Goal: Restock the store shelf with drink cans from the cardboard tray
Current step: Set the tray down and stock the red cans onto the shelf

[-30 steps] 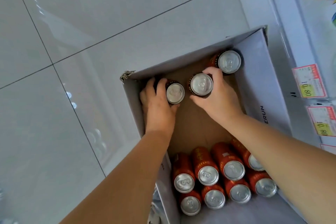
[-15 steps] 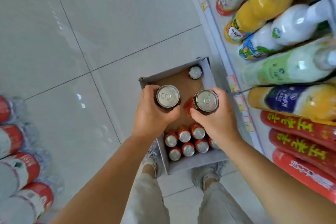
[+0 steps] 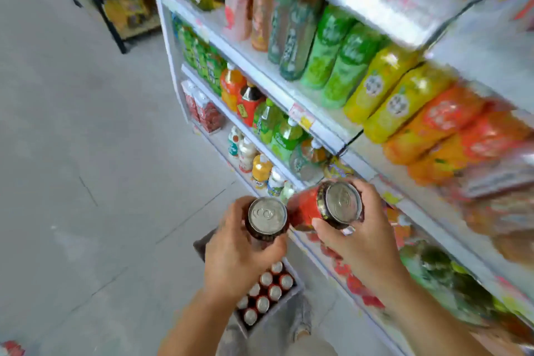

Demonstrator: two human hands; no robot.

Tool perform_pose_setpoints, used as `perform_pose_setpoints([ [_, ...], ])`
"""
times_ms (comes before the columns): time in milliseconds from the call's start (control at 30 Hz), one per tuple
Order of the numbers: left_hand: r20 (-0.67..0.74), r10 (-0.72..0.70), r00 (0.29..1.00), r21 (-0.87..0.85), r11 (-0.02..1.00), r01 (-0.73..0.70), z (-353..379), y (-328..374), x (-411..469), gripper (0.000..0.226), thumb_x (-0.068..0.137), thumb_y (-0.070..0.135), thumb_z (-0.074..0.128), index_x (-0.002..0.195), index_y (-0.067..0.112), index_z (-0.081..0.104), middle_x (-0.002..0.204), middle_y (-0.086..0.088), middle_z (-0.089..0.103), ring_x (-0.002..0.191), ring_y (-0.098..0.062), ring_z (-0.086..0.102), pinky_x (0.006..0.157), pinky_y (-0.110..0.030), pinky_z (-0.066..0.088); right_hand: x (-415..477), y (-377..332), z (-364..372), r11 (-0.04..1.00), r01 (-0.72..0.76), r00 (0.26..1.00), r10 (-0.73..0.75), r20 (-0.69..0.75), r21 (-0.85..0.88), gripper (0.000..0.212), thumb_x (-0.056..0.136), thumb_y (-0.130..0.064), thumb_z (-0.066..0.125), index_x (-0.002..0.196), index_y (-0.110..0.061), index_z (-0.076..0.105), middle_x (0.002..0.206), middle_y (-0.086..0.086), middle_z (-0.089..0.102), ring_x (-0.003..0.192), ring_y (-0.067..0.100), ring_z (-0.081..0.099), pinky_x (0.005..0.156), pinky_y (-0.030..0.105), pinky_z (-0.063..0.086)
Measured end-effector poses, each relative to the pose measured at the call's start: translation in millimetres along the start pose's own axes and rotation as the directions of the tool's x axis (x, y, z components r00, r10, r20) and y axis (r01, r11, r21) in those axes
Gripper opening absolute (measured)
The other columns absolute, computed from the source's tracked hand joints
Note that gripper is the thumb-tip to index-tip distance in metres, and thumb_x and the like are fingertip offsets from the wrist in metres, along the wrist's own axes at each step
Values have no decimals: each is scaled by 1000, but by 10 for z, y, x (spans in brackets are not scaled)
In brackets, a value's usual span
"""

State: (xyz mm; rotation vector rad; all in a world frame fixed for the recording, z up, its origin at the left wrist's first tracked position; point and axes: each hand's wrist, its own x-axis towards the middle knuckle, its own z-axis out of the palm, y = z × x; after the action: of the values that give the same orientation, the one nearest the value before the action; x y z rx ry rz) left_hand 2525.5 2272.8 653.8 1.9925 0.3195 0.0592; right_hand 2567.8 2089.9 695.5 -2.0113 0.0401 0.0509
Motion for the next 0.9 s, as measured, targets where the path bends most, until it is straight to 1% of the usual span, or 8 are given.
perform_pose_setpoints([
  [67, 61, 125, 990, 15, 992, -126, -2, 429, -69, 60, 59, 59, 73, 111, 48, 44, 101, 26, 65, 93, -1, 66, 78, -40, 56, -259, -217, -318, 999, 18, 989, -11, -149, 46, 69, 56, -45, 75, 119, -33, 50, 115, -13, 61, 108, 6, 60, 93, 31, 49],
  [200, 158, 328, 931, -8, 944, -331, 84, 1226, -188, 58, 56, 66, 70, 106, 57, 43, 100, 37, 61, 94, 12, 59, 77, -21, 49, -659, -503, -976, 987, 56, 941, -2, -337, 150, 63, 61, -30, 85, 108, -52, 49, 110, -19, 63, 89, -2, 65, 75, 26, 52],
  [267, 187, 397, 898, -53, 917, -394, 196, 1579, -256, 59, 54, 67, 69, 106, 56, 44, 101, 38, 60, 94, 13, 59, 76, -18, 48, -796, -577, -1347, 989, 82, 895, -18, -446, 126, 64, 52, -45, 80, 108, -53, 50, 112, -19, 62, 102, 0, 62, 87, 29, 51],
  [367, 187, 497, 847, -119, 868, -483, 405, 2041, -378, 60, 54, 66, 69, 108, 51, 48, 102, 33, 63, 92, 6, 62, 76, -26, 52, -918, -643, -1940, 986, 140, 812, -60, -580, 94, 69, 50, -46, 77, 113, -41, 51, 112, -15, 64, 107, 7, 62, 97, 38, 50],
  [500, 164, 570, 805, -225, 816, -532, 747, 2555, -540, 51, 52, 62, 66, 100, 57, 49, 97, 34, 64, 86, 8, 63, 69, -11, 49, -1001, -730, -2718, 986, 165, 696, -138, -705, -31, 62, 59, -29, 87, 109, -35, 50, 103, -16, 62, 91, -10, 60, 80, 7, 45],
  [567, 147, 589, 794, -261, 798, -544, 928, 2762, -587, 46, 52, 61, 64, 96, 55, 52, 93, 35, 64, 83, 8, 62, 67, -7, 46, -971, -730, -3093, 982, 149, 649, -188, -737, -119, 59, 67, -21, 86, 108, -40, 48, 103, -21, 58, 90, -14, 56, 77, 3, 42],
  [767, 139, 599, 789, -319, 781, -537, 1334, 3052, -676, 51, 56, 58, 67, 103, 43, 55, 96, 32, 64, 87, 3, 62, 68, -5, 45, -586, -683, -4040, 970, 49, 665, -209, -717, -238, 48, 73, -30, 80, 107, -39, 47, 106, -16, 58, 100, 8, 56, 87, 25, 41],
  [900, 125, 584, 802, -287, 795, -534, 1391, 3068, -724, 47, 65, 39, 84, 100, 45, 54, 91, 34, 63, 86, 6, 61, 66, -3, 43, -204, -579, -4339, 963, -36, 725, -158, -670, -266, 36, 72, -37, 77, 98, -35, 51, 92, -18, 59, 95, 12, 58, 80, 28, 42],
])
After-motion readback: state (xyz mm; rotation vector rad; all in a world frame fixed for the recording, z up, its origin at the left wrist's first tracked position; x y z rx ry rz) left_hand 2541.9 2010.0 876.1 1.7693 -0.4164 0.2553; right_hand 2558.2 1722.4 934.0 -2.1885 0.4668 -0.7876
